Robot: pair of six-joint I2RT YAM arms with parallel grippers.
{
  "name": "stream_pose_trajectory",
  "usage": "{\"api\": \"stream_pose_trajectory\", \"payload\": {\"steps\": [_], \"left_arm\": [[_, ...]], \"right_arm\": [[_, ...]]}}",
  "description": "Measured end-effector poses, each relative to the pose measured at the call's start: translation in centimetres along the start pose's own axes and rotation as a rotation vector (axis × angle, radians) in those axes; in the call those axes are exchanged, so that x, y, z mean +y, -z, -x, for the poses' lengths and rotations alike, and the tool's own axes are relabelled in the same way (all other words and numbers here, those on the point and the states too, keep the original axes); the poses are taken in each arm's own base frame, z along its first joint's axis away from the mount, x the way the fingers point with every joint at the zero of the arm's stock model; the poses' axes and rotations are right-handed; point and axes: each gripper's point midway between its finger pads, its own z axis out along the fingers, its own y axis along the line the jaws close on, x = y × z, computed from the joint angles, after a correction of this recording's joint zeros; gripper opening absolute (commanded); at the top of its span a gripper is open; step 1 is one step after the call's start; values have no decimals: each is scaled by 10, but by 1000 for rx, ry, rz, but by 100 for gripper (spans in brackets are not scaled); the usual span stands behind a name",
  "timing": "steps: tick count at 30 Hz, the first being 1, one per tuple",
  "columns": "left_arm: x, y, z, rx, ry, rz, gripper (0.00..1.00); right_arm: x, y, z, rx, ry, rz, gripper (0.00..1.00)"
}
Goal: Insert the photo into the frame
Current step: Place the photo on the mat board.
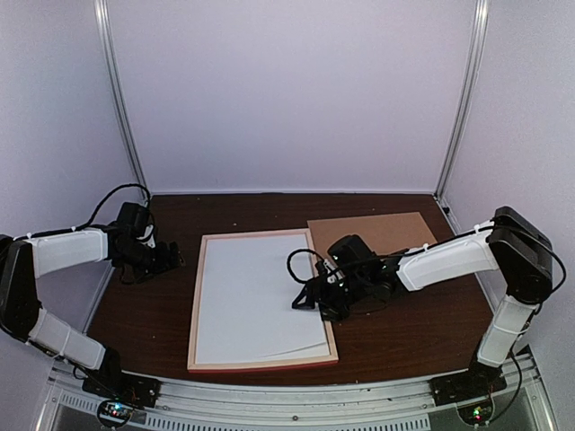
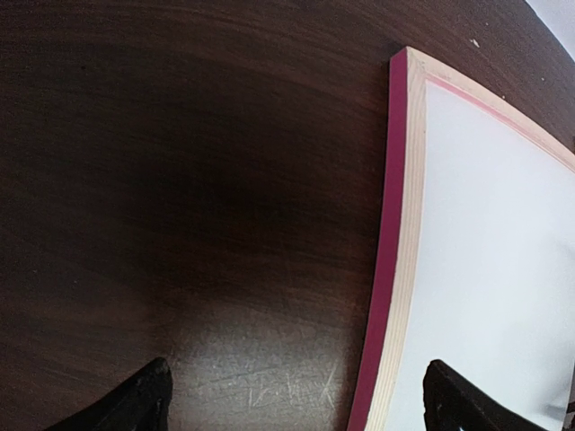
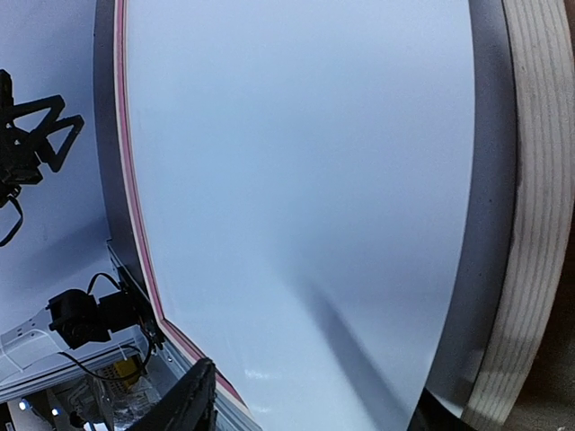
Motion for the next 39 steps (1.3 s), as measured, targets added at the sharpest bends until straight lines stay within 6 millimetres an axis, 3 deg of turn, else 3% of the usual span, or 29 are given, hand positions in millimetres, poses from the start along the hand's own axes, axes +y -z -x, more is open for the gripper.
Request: {"api": "stream_pose_trajectory", "payload": {"steps": [24,34,39], "left_arm": [[0,0,0,1,-2,0,98],[-3,-2,-9,29,-17,-35,98],[-14,1,-14,32,-57,-65,98]], "right_arm": [[-18,7,5,-22,78,-140,68],[-22,48,28,-131,207,-274,69],[-44,78,57,-205,186,-332,69]]}}
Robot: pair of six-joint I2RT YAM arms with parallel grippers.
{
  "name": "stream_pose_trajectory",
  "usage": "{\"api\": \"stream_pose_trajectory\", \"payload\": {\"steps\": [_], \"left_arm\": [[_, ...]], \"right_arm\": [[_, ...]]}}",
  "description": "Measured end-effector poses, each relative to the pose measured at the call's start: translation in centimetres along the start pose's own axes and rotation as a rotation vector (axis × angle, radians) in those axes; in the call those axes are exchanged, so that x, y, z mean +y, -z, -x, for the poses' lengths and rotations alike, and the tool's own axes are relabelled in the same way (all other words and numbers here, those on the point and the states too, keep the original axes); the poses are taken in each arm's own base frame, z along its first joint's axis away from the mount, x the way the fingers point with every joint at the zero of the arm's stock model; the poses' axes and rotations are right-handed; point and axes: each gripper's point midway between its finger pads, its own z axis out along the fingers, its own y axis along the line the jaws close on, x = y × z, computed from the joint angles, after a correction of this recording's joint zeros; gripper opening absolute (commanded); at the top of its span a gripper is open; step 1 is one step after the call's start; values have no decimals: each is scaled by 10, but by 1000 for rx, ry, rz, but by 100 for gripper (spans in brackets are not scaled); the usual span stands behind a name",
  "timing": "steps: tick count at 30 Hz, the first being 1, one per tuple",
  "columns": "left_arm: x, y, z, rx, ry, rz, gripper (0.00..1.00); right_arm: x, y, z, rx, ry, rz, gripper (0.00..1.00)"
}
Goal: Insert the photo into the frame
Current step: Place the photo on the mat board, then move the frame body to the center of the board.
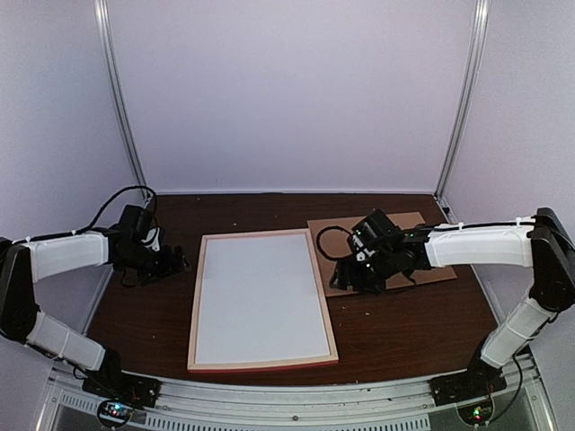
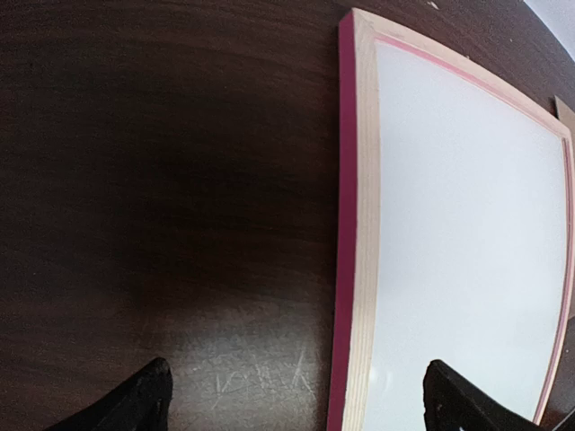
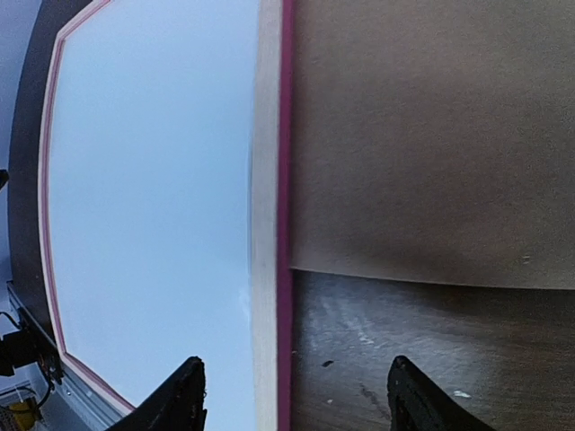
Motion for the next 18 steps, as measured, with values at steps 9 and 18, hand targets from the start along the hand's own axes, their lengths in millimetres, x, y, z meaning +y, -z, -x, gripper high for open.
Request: {"api": "stream_pose_trajectory", "payload": {"steps": [9,18], "left_arm": [[-31,-18,-24,88,-145,-28,90],[-34,-42,-22,151,-207,33,68]], "right_arm": [[-56,30,30,-85,-65,-78,69],[-75,24,15,-62,-81,-99,69]]}}
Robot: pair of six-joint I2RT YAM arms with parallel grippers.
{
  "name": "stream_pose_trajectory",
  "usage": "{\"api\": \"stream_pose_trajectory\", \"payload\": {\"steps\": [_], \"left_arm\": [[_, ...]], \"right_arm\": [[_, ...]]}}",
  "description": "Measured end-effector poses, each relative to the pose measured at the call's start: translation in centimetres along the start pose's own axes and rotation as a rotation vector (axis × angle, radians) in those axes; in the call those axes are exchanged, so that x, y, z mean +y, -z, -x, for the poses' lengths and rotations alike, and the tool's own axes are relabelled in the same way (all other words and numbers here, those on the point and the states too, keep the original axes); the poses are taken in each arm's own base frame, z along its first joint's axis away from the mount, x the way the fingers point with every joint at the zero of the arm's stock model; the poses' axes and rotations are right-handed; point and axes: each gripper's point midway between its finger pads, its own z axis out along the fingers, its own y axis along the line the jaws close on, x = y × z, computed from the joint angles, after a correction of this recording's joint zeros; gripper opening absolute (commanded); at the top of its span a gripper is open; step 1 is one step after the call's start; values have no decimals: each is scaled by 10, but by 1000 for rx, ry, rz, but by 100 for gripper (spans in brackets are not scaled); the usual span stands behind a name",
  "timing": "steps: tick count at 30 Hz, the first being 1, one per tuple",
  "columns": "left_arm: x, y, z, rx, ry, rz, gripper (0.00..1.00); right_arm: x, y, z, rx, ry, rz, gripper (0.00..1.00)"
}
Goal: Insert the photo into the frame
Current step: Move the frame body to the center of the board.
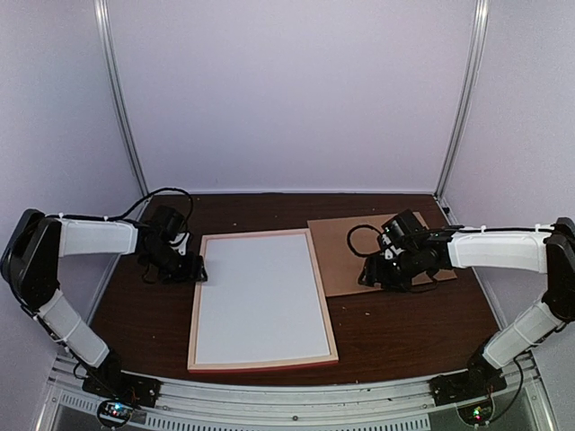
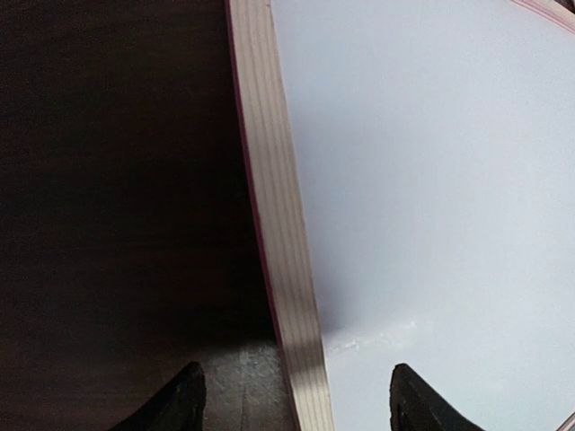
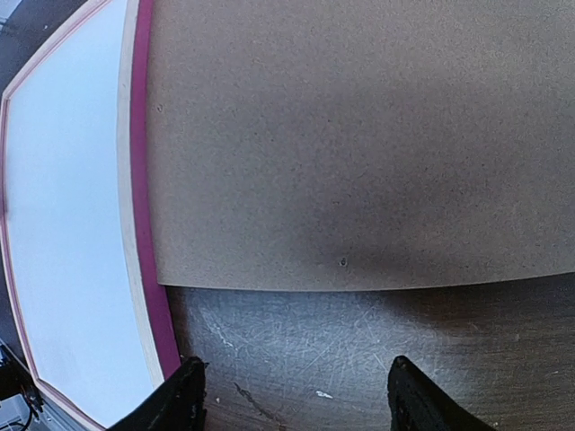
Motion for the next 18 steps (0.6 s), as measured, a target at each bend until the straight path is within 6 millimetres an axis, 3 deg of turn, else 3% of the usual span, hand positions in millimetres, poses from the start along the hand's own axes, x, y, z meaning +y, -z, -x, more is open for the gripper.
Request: {"api": "stream_pose_trajectory", "payload": {"steps": [9,18], "left_arm": [[6,-16,-1,52,-13,39,55],[10,-16,5,37,-20,70,41]], "right_arm": [[-4,-5,-6,7,-4,3,69],[-5,-5,-2,-3,-12,5,69]]}}
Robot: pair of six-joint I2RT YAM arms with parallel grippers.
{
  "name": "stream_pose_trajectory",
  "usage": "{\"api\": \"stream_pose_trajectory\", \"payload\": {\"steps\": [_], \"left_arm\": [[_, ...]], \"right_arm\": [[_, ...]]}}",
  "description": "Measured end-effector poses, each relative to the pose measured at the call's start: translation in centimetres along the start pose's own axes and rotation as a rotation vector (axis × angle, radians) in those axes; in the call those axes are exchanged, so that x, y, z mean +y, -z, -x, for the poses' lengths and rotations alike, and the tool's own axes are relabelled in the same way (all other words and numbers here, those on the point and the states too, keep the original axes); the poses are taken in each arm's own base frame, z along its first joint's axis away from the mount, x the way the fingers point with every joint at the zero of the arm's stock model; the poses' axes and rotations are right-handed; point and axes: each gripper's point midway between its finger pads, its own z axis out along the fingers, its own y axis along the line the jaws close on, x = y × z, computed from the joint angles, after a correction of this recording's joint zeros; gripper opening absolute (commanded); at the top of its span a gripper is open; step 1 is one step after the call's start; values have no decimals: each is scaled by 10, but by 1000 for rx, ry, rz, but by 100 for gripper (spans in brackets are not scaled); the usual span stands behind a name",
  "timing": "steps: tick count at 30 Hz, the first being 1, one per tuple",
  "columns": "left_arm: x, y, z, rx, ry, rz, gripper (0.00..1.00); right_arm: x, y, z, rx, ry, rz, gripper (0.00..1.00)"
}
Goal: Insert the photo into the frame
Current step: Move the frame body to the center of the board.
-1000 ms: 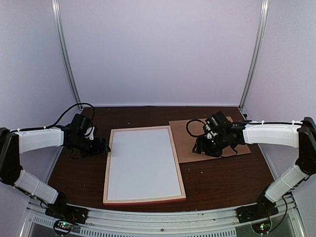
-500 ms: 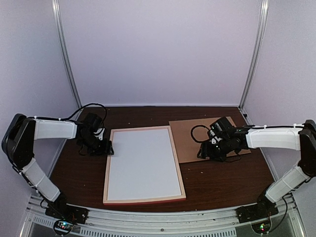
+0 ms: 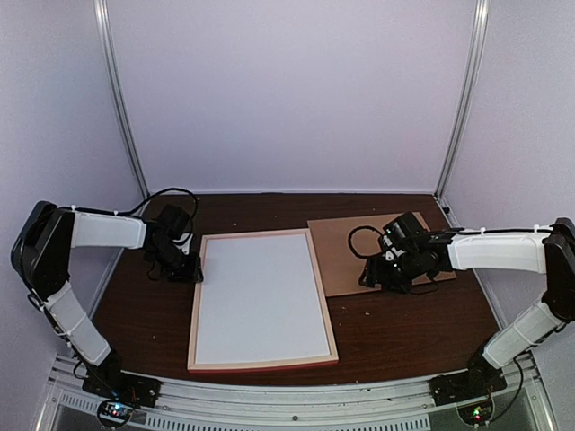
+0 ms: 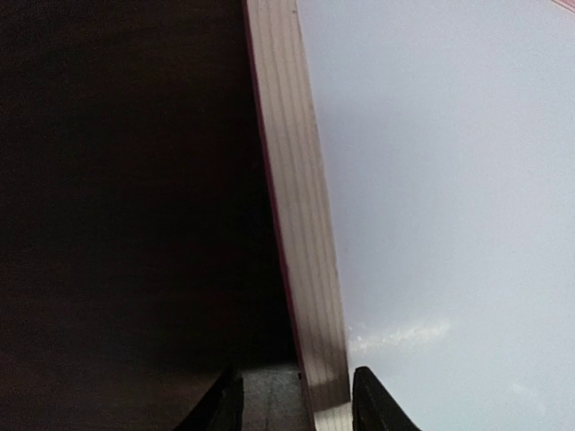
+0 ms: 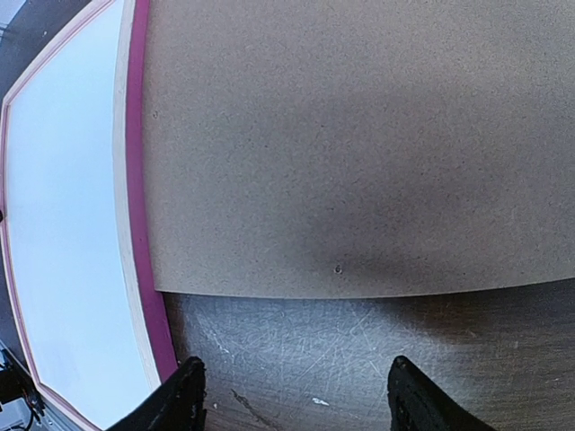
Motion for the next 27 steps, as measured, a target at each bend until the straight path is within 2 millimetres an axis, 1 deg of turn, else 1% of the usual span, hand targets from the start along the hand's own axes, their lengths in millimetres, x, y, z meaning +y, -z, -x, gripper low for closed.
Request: {"api": "stream_pose_trajectory", "payload": {"steps": [4,10,16,21,23,27], "left_arm": [[0,-3,9,-8,-8,13,37],[-1,-10,14,10,-24,31,35],[0,-12,23,13,-45,64,33],[5,-14,32,7,-61,95,33],[8,-13,35,7,-62,102,33],[21,-12,42,1,-43,123,33]], "right_arm": [[-2,0,2,-3,-6,-3,69],[-10,0,5,-6,-20,-13,69],[-25,2,15,-21,-41,-37,69],[-50,5,25,-32,-57,-93,70],[-65,8,29,-38,-66,-129,70],[-97,17,41,-56,-93,-203,72]]}}
